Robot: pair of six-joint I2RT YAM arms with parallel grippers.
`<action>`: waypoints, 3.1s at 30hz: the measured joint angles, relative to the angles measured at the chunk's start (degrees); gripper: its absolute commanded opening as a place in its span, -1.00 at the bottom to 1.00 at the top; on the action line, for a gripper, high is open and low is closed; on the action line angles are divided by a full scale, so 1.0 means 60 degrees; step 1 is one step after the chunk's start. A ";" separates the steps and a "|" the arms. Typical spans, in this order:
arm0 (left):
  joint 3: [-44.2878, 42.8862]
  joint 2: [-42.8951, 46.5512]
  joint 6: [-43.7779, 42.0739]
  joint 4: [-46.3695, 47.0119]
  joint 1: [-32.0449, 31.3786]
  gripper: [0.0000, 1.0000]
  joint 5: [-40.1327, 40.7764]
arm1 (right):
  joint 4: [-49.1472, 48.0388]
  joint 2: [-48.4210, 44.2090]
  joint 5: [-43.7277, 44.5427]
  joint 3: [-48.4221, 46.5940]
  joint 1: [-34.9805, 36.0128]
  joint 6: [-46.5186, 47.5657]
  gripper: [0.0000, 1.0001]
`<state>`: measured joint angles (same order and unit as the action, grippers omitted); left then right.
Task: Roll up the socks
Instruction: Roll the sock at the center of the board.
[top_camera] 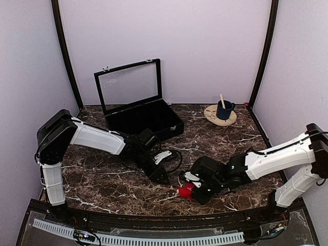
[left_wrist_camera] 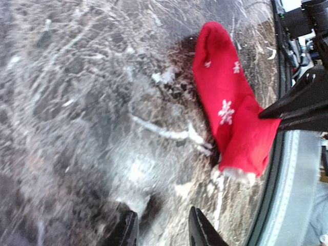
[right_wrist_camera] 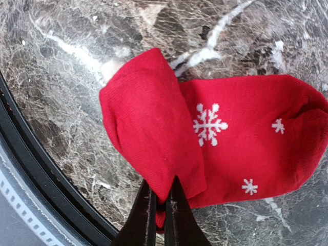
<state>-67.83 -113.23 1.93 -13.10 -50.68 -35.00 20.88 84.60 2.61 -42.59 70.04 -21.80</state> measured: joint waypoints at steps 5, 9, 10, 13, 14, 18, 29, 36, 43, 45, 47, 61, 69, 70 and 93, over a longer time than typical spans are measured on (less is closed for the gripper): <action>0.0565 0.0637 -0.0117 0.0539 -0.0415 -0.28 0.1206 | -0.0259 -0.0291 -0.0998 0.0324 -0.0583 -0.0306 -1.00; 0.0692 0.1031 -0.0557 0.0812 -0.1242 -0.27 0.2310 | -0.0495 -0.0412 -0.1891 0.0554 -0.1089 -0.0554 -1.00; 0.0692 0.1086 -0.0718 0.0878 -0.1475 -0.27 0.2594 | -0.0543 -0.0437 -0.2116 0.0612 -0.1206 -0.0637 -1.00; 0.0692 0.1151 -0.1086 0.1035 -0.2018 -0.27 0.3271 | -0.0721 -0.0459 -0.2750 0.0783 -0.1552 -0.0845 -1.00; 0.0692 0.1162 -0.1231 0.1064 -0.2182 -0.27 0.3479 | -0.0769 -0.0459 -0.2929 0.0834 -0.1654 -0.0907 -1.00; 0.0692 0.1198 -0.1676 0.1257 -0.2495 -0.26 0.4076 | -0.0885 -0.0492 -0.3570 0.0994 -0.1993 -0.1169 -1.00; 0.0780 0.1217 -0.3355 0.1836 -0.3490 -0.23 0.5410 | -0.1166 -0.0528 -0.4787 0.1370 -0.2652 -0.1679 -1.00; 0.0907 0.1213 -0.4233 0.2379 -0.3759 -0.22 0.5668 | -0.1235 -0.0525 -0.5176 0.1432 -0.2739 -0.1756 -1.00; 0.0845 0.0841 -0.4874 0.2973 -0.3810 -0.21 0.5836 | -0.1235 -0.0525 -0.5384 0.1446 -0.2750 -0.1807 -1.00; 0.0747 0.0667 -0.5009 0.2954 -0.3818 -0.21 0.5763 | -0.1235 -0.0525 -0.5417 0.1453 -0.2750 -0.1818 -1.00; 0.0627 0.0492 -0.5122 0.2958 -0.3825 -0.21 0.5657 | -0.1235 -0.0525 -0.5446 0.1457 -0.2750 -0.1818 -1.00; 0.0044 -0.0055 -0.5475 0.2798 -0.3850 -0.67 0.4838 | -0.1206 -0.0525 -0.5665 0.1545 -0.2765 -0.1825 -1.00; -0.0284 -0.0200 -0.5490 0.2280 -0.3832 -1.00 0.4331 | -0.1111 -0.0525 -0.5708 0.1548 -0.2765 -0.1821 -0.91; -0.0310 -0.0200 -0.5486 0.2229 -0.3832 -1.00 0.4288 | -0.1100 -0.0525 -0.5716 0.1548 -0.2765 -0.1818 -0.85; 0.0029 0.0004 -0.4189 0.2193 -0.3923 -1.00 0.5475 | -0.0415 -0.1461 -0.4029 0.1497 -0.2932 -0.1989 -0.16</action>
<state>-67.66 -113.21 -23.20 0.05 -74.22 -2.15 18.39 75.83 -21.56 -33.61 52.45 -33.74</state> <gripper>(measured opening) 0.050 0.437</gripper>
